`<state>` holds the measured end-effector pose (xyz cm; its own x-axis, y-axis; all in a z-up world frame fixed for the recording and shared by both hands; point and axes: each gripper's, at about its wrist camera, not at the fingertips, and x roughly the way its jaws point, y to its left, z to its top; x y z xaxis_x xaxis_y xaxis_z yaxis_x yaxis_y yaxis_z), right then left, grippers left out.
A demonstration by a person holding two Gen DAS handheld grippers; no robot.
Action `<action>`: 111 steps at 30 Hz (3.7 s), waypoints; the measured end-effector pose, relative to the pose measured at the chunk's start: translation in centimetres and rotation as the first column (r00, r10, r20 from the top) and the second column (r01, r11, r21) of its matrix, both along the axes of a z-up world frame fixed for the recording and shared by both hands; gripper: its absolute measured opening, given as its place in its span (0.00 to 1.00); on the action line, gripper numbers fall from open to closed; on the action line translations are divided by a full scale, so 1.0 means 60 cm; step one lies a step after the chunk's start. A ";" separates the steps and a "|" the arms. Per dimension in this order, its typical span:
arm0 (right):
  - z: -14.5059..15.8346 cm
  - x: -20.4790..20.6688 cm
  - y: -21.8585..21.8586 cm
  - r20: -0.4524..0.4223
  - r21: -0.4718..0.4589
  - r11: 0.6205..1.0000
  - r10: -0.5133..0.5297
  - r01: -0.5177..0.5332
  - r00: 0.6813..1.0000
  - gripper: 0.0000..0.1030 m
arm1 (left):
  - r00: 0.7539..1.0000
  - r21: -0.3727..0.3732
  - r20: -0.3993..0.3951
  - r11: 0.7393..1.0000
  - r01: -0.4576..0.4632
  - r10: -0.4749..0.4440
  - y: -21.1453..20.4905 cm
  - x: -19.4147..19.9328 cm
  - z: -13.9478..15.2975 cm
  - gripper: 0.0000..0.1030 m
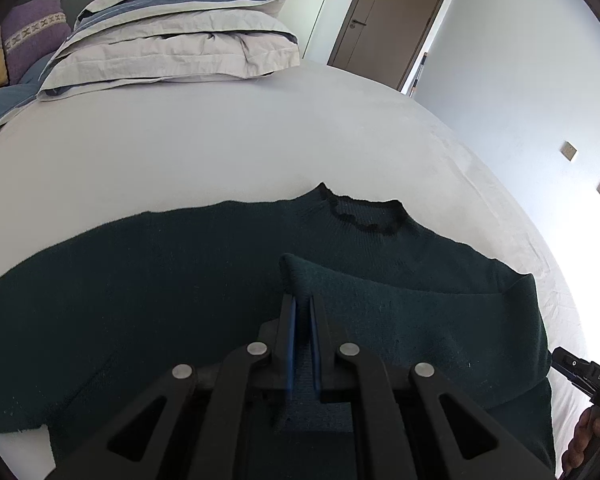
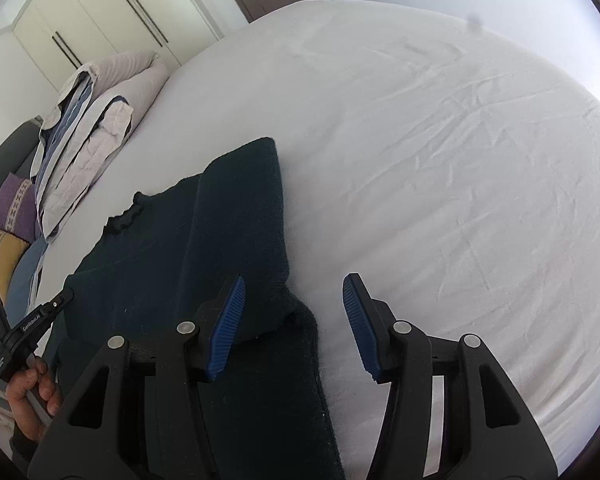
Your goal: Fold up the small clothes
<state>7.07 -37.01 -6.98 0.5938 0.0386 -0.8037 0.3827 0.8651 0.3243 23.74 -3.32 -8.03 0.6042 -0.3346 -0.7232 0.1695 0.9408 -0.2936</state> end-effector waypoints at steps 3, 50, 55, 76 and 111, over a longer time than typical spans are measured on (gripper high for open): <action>-0.014 0.012 0.019 -0.055 -0.071 0.996 0.046 -0.049 0.997 0.29 | 1.000 -0.016 0.000 0.999 -0.029 0.030 0.011 -0.010 -0.008 0.07; 0.035 0.106 -0.022 0.053 -0.117 0.993 -0.009 0.015 0.999 0.15 | 0.998 -0.013 -0.024 0.998 -0.054 0.054 0.011 0.013 -0.066 0.14; -0.001 0.067 0.050 -0.052 -0.146 0.979 0.133 -0.139 0.990 0.15 | 0.998 -0.008 -0.018 0.998 -0.057 0.057 0.010 0.011 -0.066 0.14; 0.100 -0.068 0.167 0.167 -0.086 0.982 0.178 -0.166 0.970 0.68 | 0.957 -0.248 -0.015 0.926 -0.283 0.289 0.220 -0.135 0.030 0.66; 0.090 -0.157 0.291 0.202 0.155 0.941 0.269 -0.301 0.942 0.55 | 0.613 -0.511 -0.222 0.445 -0.735 0.758 0.570 -0.233 0.005 0.07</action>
